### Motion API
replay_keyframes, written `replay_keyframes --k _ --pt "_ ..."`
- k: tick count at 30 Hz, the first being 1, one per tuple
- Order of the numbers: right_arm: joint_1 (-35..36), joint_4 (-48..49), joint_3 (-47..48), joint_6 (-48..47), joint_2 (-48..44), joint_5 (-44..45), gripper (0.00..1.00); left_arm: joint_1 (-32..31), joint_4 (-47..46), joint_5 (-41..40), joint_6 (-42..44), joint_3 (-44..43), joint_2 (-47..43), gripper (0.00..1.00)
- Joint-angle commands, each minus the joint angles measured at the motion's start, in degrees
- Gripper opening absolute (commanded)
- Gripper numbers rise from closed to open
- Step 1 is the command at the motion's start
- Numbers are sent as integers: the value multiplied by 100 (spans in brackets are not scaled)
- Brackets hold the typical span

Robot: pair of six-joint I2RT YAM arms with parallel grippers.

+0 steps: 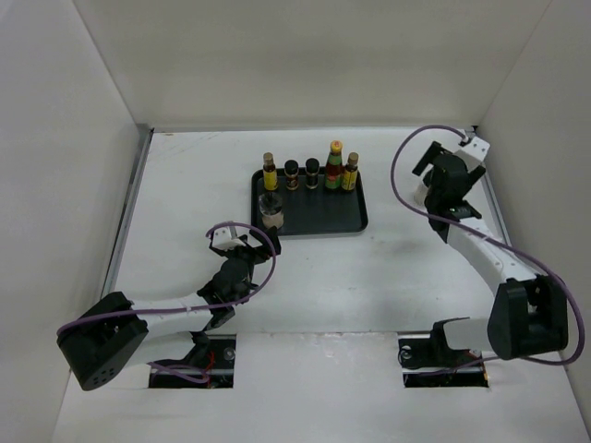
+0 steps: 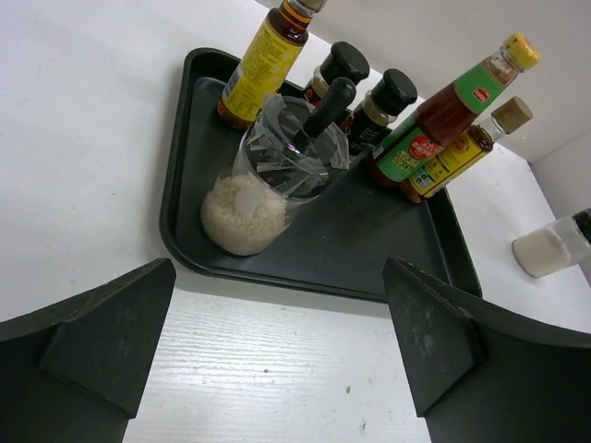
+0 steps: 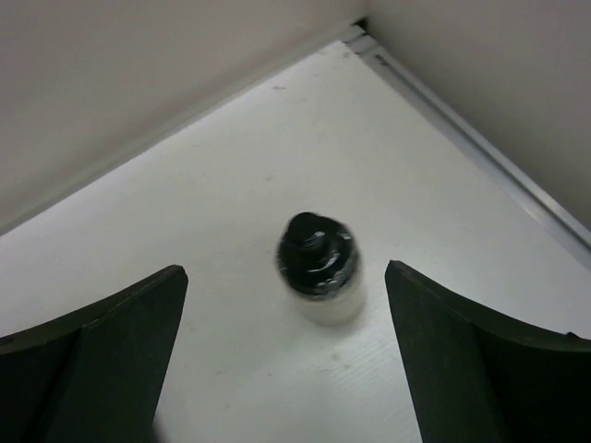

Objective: Organize the condiment bottles

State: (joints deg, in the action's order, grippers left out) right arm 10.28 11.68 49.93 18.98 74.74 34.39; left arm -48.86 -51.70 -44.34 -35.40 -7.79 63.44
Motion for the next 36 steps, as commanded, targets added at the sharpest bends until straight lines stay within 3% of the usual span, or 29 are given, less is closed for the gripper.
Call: replay_keyframes --k 1,5,13,15,20,22,30,36 --pt "-381 -279 103 70 241 -2 97 -31 -288 57 -64 -179 -51 100" --pt "-646 -676 631 27 1014 -634 100 -31 -288 57 -64 -179 -60 100" --pt "-945 -536 1088 71 1921 -1198 98 4 -297 57 -64 -161 -86 100" --pt "-971 -483 1185 53 2053 -1119 91 13 -297 57 -64 -170 -60 100" --pt "-954 -88 1019 0 2028 -935 57 39 -297 57 -64 -188 -7 100" --pt "-884 62 817 -17 1835 -715 50 48 -305 57 -64 -214 45 100" --pt "538 19 78 -26 262 -398 48 57 -323 74 -55 -188 -24 100" --pt "1629 53 43 53 225 -477 49 188 -253 48 -37 -161 -218 100"
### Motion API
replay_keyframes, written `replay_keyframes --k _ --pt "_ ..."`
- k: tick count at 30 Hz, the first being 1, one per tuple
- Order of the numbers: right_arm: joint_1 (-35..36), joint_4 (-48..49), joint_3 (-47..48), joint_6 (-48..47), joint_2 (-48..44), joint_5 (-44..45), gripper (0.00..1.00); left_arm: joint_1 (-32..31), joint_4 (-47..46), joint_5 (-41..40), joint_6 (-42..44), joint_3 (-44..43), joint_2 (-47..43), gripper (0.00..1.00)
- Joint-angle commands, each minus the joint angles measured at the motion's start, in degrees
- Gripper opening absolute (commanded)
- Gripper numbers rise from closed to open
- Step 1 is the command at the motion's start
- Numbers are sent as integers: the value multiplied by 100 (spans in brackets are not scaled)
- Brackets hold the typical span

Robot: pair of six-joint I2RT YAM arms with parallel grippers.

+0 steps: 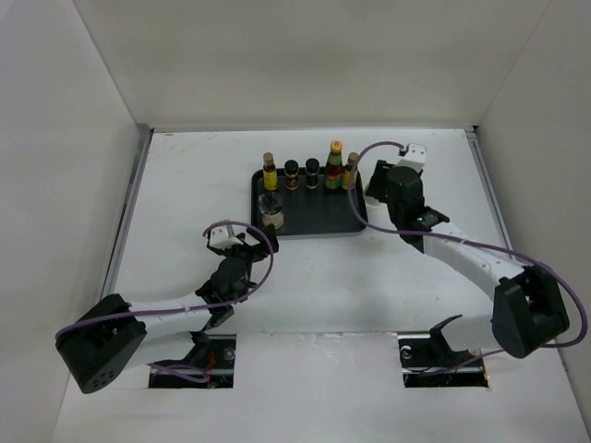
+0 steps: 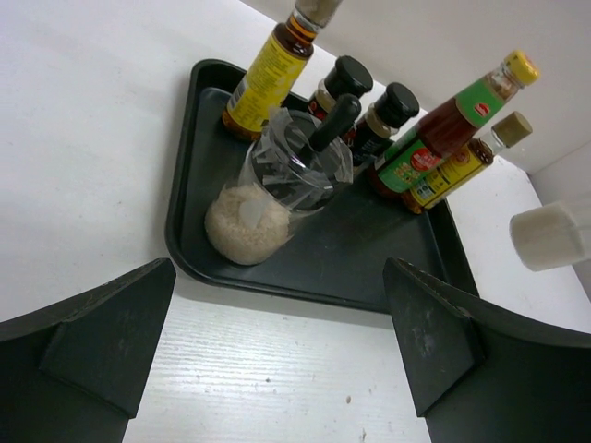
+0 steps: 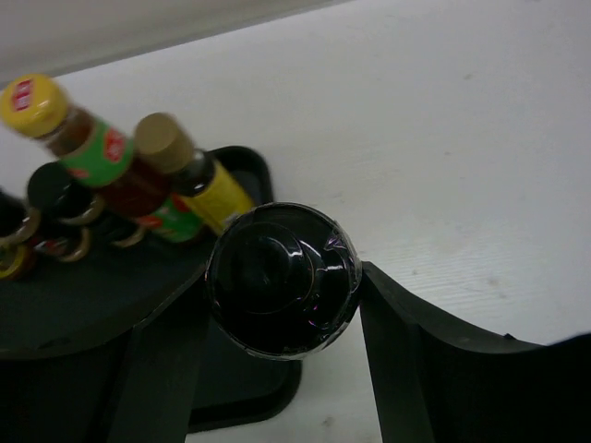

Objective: Organize the condiment bottles

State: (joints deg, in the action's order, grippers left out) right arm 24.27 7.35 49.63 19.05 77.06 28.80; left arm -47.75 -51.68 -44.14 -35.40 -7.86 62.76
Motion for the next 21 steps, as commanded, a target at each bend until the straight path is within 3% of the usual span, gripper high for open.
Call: replay_keyframes --k 1,8,18,20,21 --pt "336 591 100 55 98 39 49 77 -255 20 -37 -146 -168 100" --pt "916 758 407 20 880 -146 50 138 -228 20 -11 -225 -27 100" --pt "1137 1022 241 64 1409 -234 55 262 -211 28 24 -304 131 100" --pt "1137 1022 197 64 1409 -225 61 262 -202 28 24 -304 148 100" --pt "1145 1005 179 55 1409 -251 69 262 -193 2 24 -304 149 100"
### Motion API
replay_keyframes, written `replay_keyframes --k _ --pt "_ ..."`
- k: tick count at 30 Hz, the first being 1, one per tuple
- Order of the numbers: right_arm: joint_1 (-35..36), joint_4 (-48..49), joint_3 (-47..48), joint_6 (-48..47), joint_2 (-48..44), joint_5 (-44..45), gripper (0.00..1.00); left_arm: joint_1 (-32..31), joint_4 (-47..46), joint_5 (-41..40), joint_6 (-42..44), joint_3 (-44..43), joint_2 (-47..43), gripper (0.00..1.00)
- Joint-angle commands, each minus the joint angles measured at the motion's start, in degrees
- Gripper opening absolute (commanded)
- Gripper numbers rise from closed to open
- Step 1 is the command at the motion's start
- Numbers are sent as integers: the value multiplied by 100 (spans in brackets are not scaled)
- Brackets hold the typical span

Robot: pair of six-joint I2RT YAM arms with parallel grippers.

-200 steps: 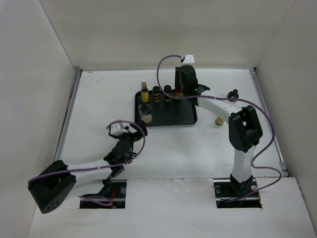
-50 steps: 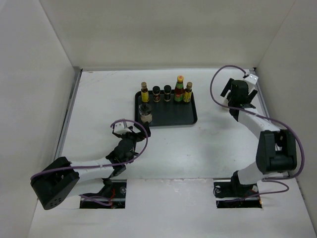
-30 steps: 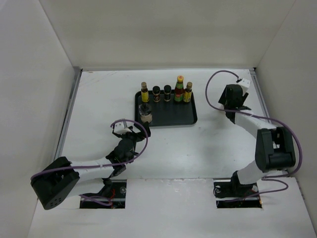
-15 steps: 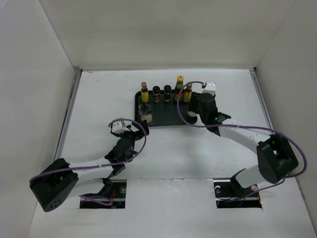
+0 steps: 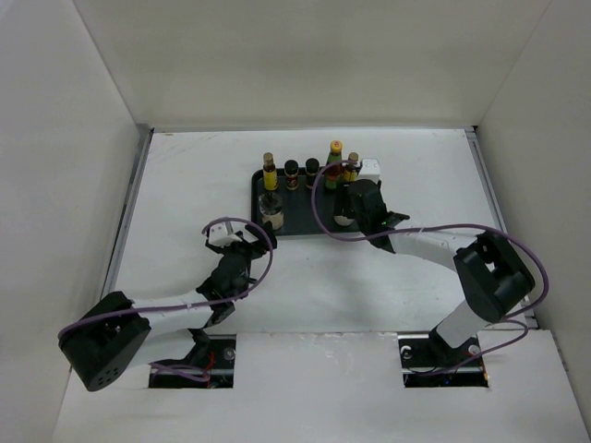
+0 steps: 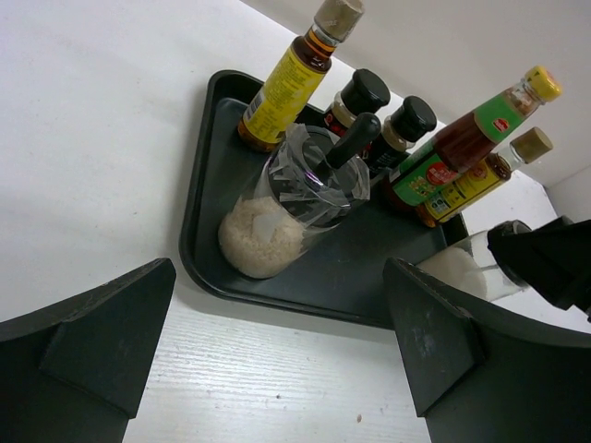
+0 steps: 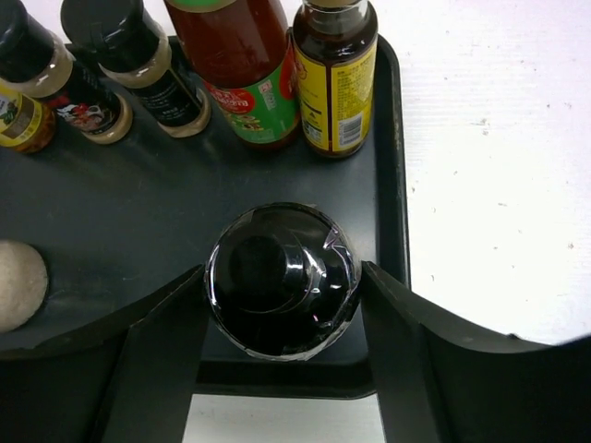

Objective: Organize the condiment bottles

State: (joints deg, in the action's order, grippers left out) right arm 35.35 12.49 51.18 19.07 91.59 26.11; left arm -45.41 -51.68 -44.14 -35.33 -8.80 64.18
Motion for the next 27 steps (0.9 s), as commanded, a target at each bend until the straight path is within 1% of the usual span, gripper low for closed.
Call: replay_keyframes --k 1,3,4,7,11,15,18,21,25,27 --pt "37 482 6 62 -62 17 79 36 -176 2 26 -219 24 100" --pt "55 482 -55 62 -211 8 91 45 -106 -7 53 -236 24 100" --pt "55 482 -81 62 -342 0 99 54 -44 -16 61 -245 7 100" --pt "37 456 -187 62 -887 -9 100 54 271 -60 61 -341 -142 100" --pt "11 587 -625 88 -1862 87 100 54 1097 -60 -17 -561 -476 100" --pt "-287 982 -1512 754 -2592 509 100 115 2010 -16 -158 -737 -1029 100" --pt "-734 1482 -2163 1282 -2761 562 100 221 2836 46 -246 -904 -1443 100" --pt "-1140 1546 -2366 1704 -2690 448 100 449 3890 160 -378 -1159 -1733 100" --pt "-1255 1756 -2604 2021 -2743 465 100 1072 5130 537 -799 -1396 -1979 100" --pt "-1351 1906 -2718 2074 -2752 483 100 1362 5466 862 -949 -1406 -2146 100"
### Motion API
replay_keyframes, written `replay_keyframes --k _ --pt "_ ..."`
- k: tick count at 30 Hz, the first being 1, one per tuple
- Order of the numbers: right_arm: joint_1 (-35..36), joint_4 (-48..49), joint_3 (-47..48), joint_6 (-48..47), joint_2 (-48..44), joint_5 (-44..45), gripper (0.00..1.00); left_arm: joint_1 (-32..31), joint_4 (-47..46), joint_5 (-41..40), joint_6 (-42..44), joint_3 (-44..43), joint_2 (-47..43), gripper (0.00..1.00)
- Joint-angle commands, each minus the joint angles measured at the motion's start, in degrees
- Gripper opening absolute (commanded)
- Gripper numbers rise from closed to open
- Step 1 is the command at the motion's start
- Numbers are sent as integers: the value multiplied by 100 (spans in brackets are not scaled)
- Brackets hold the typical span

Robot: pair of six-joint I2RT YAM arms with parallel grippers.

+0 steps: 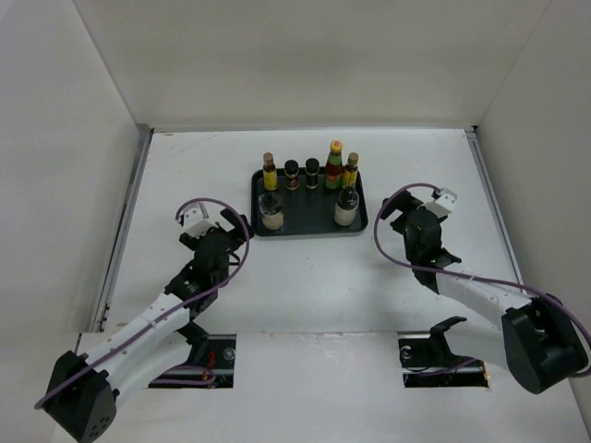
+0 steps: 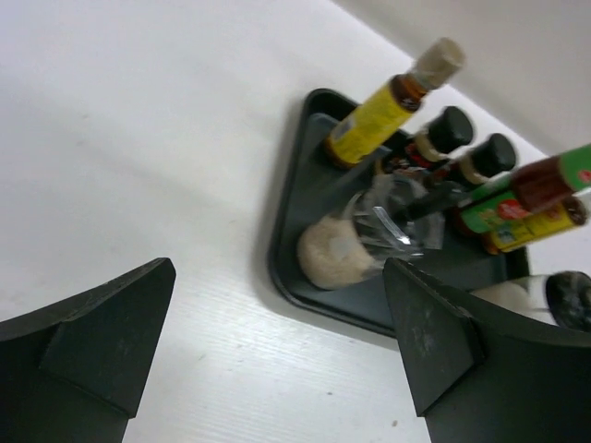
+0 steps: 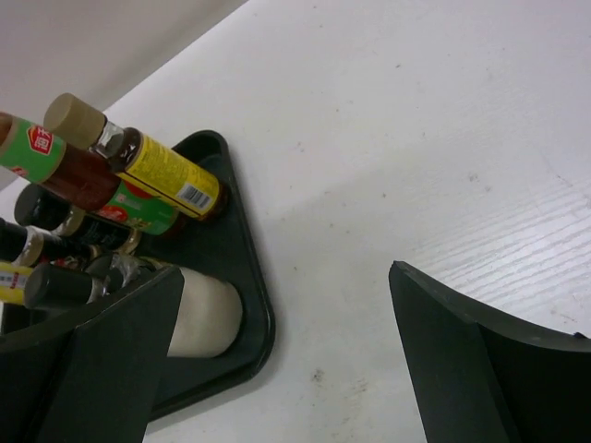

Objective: Organize the condiment bottles

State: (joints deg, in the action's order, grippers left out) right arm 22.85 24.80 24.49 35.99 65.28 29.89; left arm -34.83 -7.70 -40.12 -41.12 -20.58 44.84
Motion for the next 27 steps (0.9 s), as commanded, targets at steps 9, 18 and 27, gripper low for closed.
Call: replay_keyframes --k 9,18,27 --pt "-593 632 -234 892 -235 -203 100 912 1772 1076 -546 -298 -582 100" --pt "-637 676 -199 936 2 -282 100 974 1570 1094 -563 -245 -345 100" --pt "-637 684 -85 945 258 -554 100 816 1474 1103 -528 -385 -133 100"
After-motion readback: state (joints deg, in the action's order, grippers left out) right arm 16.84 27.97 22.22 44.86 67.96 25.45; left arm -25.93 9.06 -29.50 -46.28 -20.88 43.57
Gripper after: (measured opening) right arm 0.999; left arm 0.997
